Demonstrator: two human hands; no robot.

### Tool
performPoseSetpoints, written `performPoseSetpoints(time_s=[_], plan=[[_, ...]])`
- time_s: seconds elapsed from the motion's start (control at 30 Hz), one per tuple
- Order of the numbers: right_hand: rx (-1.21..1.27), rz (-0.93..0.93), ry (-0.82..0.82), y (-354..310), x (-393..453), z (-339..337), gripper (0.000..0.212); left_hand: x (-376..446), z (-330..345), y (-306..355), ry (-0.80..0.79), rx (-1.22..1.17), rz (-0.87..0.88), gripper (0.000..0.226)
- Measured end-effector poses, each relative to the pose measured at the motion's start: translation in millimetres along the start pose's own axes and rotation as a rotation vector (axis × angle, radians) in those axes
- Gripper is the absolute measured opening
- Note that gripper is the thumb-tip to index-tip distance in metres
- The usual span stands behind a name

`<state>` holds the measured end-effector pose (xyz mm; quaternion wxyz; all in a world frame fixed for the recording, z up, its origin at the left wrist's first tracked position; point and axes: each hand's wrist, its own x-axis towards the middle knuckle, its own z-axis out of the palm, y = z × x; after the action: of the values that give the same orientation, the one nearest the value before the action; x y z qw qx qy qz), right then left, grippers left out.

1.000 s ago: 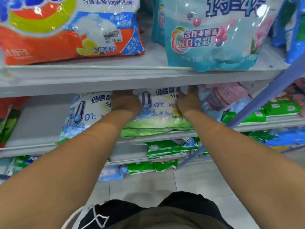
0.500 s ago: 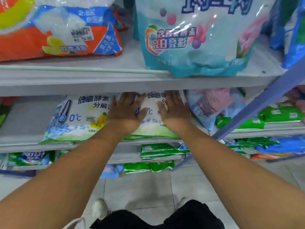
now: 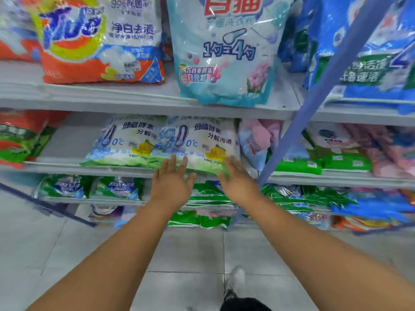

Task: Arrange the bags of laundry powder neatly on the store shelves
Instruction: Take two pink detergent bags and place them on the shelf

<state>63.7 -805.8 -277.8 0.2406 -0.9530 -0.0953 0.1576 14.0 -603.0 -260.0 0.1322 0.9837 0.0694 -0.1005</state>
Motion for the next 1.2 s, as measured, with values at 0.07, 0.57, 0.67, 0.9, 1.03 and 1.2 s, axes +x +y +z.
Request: performPoseSetpoints(time_s=[0.07, 0.57, 0.67, 0.9, 1.03, 1.2], plan=[[0.05, 0.035, 0.04, 2, -35, -3, 0.064, -15, 1, 17, -0.006, -0.054, 0.047, 0.066], [0.17, 0.208, 0.159, 106, -133, -71, 0.059, -71, 18, 105, 0.042, -0.358, -0.013, 0.064], [0.22, 0.153, 0.143, 129, -125, -95, 0.062, -72, 15, 130, 0.077, -0.405, -0.099, 0.066], [0.259, 0.089, 0.123, 167, -109, -140, 0.062, -64, 0, 181, 0.124, -0.648, -0.269, 0.071], [0.2, 0.027, 0.119, 162, -81, -156, 0.059, -46, -10, 195, 0.172, -0.703, -0.229, 0.068], [0.108, 0.049, 0.139, 154, -44, -163, 0.051, -4, -24, 201, 0.193, -0.755, -0.185, 0.055]])
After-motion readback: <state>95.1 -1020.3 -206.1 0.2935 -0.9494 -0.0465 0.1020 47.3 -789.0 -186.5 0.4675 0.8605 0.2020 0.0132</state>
